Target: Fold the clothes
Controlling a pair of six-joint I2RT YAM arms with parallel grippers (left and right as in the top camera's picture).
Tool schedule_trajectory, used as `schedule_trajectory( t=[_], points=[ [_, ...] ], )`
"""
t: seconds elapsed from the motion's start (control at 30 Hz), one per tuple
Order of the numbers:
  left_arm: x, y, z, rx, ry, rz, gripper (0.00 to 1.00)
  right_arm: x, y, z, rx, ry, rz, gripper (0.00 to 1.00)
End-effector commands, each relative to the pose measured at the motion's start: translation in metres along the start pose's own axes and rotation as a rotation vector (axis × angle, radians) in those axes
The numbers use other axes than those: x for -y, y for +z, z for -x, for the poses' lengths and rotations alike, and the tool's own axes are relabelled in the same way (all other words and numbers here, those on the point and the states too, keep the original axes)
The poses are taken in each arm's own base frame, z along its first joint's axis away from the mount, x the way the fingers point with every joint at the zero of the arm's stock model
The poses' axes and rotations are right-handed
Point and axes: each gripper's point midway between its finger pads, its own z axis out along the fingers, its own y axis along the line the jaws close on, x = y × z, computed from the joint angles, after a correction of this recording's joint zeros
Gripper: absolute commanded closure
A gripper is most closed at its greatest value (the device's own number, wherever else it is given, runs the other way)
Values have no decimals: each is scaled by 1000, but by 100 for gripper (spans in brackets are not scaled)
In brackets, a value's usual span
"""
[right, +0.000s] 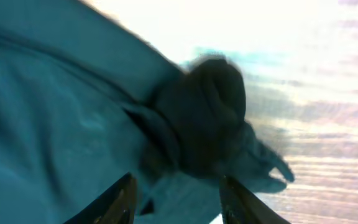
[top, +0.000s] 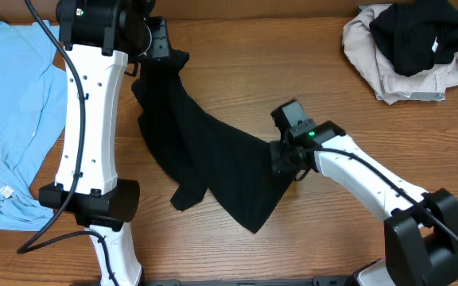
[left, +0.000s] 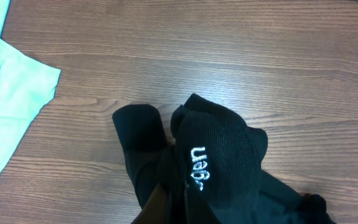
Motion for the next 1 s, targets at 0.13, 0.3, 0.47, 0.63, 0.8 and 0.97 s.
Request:
schedule_trajectory(
  t=[0.13,0.3,0.47,0.63,0.8,0.97],
  points=[
    [-4,3,2,3,15,16,96,-9,-13,5,28,-41,12,53],
    [-4,3,2,3,15,16,95,-16,-2,-4,23,-50,19,54],
    [-4,3,2,3,15,16,96,-15,9,-9,18,-35,26,57],
    [-4,3,1,-1,15,17,96,-16,23,-14,-16,-34,35,61],
    [-5,3,0,-4,23,18,96,-21,20,-9,-1,-35,53,75],
    [-4,3,1,-2,27,18,96,-28,3,6,29,-36,68,96]
  ],
)
